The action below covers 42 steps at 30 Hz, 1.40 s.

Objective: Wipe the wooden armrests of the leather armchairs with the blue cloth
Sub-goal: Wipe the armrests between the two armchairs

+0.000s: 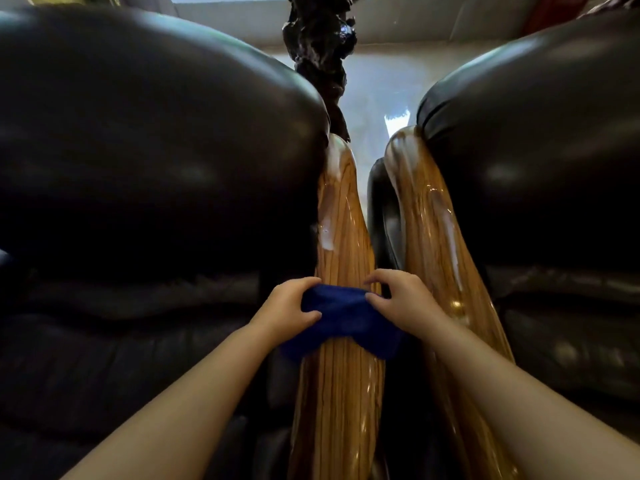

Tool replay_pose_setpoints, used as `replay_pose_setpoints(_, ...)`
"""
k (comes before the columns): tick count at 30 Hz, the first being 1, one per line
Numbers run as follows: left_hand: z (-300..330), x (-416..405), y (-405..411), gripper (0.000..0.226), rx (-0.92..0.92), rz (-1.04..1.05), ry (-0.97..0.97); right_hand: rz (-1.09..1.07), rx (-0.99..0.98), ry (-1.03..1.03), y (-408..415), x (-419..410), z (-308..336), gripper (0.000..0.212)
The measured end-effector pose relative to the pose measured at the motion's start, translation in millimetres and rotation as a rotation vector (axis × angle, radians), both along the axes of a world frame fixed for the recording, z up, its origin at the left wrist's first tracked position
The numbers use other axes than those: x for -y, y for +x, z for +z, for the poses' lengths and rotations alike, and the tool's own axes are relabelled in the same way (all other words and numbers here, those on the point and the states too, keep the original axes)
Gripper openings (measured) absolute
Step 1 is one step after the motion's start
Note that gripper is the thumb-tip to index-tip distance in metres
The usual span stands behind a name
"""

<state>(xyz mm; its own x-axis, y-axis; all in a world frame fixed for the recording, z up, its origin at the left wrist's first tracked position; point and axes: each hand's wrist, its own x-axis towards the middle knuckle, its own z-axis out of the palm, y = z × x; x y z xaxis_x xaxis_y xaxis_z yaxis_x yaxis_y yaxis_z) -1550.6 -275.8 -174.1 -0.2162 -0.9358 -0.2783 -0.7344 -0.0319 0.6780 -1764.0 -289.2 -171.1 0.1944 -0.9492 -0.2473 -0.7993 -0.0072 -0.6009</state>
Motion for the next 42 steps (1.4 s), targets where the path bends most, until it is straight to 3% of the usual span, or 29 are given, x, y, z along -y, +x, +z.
replay_pose_setpoints(4,-22,-17,-3,0.049,-0.122,0.059,0.029,-0.152,-0.087,-0.218,6,-17,-22,0.034)
replay_pose_setpoints(8,-30,-26,-6,0.042,-0.132,0.116,-0.068,-0.242,-0.077,-0.171,16,-29,-33,0.037)
replay_pose_setpoints(13,-40,-17,-16,0.047,0.062,-0.025,-0.313,-0.266,-0.213,-0.231,23,-15,-38,0.028)
replay_pose_setpoints(18,-64,-16,-37,0.057,0.198,-0.036,-0.277,-0.26,-0.275,-0.375,30,-10,-45,0.003)
replay_pose_setpoints(23,-86,-19,-48,0.061,0.319,0.05,-0.287,-0.286,-0.24,-0.519,33,13,-49,0.003)
replay_pose_setpoints(26,-87,-16,-52,0.061,0.359,0.078,-0.3,-0.286,-0.175,-0.571,37,4,-56,0.024)
replay_pose_setpoints(30,-86,-17,-54,0.059,0.374,0.078,-0.287,-0.198,-0.115,-0.393,46,-34,-73,0.052)
replay_pose_setpoints(36,-85,-12,-49,0.057,0.321,0.068,-0.258,-0.311,-0.031,-0.347,58,-44,-78,0.053)
replay_pose_setpoints(42,-86,-2,-48,0.056,0.217,0.112,-0.265,-0.247,-0.111,-0.301,53,-30,-89,0.056)
